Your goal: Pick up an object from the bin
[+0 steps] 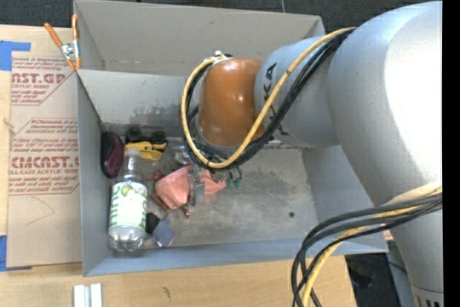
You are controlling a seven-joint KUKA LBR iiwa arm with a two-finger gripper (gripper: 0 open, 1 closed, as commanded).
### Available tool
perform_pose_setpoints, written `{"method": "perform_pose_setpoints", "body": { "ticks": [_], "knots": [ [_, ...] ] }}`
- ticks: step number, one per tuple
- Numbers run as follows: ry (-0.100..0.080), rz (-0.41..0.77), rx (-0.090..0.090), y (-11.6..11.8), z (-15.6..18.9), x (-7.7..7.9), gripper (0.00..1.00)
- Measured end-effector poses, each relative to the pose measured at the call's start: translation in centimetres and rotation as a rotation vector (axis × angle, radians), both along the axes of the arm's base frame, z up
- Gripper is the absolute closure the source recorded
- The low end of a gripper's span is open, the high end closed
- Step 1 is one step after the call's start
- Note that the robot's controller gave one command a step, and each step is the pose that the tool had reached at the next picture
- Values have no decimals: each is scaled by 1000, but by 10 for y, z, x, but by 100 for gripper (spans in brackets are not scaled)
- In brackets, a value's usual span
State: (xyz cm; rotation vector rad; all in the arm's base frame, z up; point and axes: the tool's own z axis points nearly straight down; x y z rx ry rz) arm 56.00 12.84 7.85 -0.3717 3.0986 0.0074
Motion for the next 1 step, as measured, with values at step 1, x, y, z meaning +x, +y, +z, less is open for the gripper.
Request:
{"method": "perform_pose_setpoints", "body": {
  "ticks": [1],
  "knots": [
    [0, 0, 0, 0, 0, 0, 100]
  ]
}}
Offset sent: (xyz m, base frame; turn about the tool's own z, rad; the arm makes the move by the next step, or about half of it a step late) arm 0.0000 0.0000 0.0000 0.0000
